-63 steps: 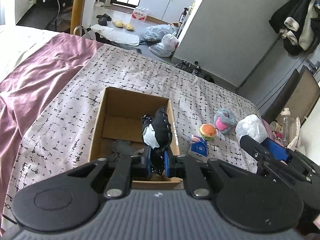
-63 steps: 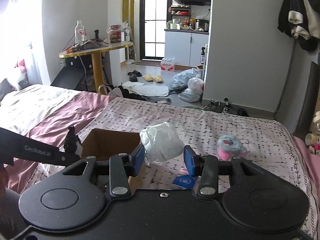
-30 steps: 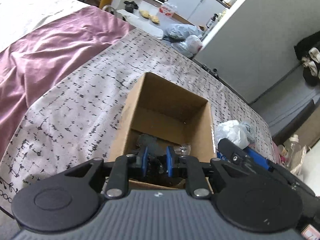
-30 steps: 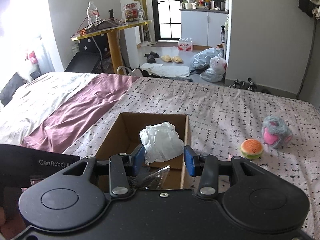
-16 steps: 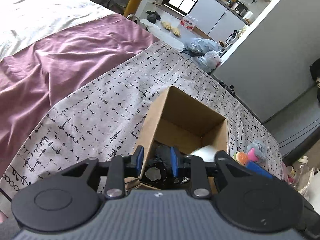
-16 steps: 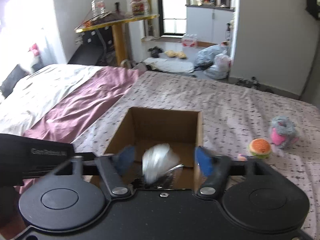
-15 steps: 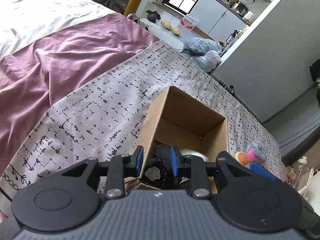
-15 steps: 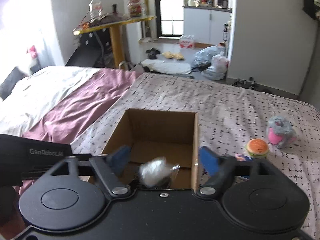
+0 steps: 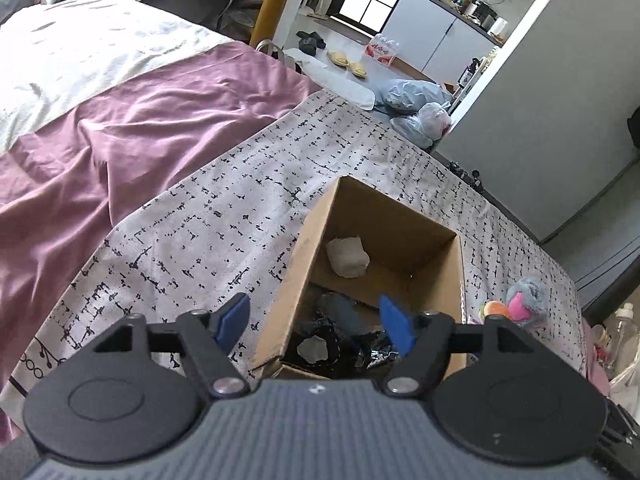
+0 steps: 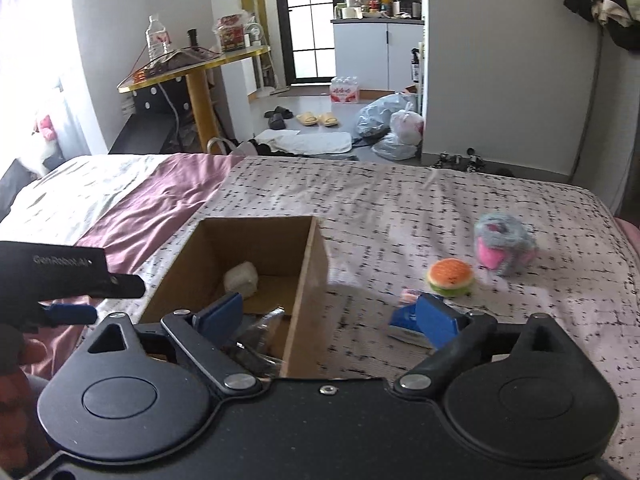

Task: Organize soft objects
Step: 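Open right tool dropping the white bag into the box while left tool releases the bracelet, then move left tool to the blue Vinda tissue pack while right tool approaches the plush hamburger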

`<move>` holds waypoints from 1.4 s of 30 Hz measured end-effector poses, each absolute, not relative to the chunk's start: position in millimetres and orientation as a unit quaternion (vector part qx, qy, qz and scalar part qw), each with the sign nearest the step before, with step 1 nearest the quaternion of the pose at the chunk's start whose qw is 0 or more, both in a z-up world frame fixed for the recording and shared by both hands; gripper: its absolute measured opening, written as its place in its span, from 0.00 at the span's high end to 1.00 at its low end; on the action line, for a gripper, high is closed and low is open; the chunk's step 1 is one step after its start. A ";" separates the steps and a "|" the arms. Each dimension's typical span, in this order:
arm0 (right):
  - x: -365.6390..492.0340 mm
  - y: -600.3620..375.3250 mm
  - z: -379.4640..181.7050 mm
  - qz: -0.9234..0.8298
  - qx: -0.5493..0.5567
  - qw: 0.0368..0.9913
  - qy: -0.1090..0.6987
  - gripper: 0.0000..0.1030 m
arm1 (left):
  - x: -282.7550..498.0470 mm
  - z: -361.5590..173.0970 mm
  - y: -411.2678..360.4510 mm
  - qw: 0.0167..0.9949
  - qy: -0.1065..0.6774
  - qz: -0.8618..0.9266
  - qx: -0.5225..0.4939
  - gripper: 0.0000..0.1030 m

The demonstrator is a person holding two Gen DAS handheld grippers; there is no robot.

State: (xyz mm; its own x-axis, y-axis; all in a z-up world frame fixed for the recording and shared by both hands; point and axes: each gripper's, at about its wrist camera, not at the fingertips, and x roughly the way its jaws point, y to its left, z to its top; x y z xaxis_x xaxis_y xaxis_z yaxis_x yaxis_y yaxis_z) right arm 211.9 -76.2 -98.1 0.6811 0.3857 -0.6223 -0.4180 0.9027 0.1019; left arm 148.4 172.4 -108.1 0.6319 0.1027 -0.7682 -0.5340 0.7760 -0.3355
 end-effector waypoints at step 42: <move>247.7 -239.4 -135.7 0.212 0.115 0.917 0.318 0.00 | 196.4 -89.3 36.9 0.911 0.352 0.139 -0.166 0.00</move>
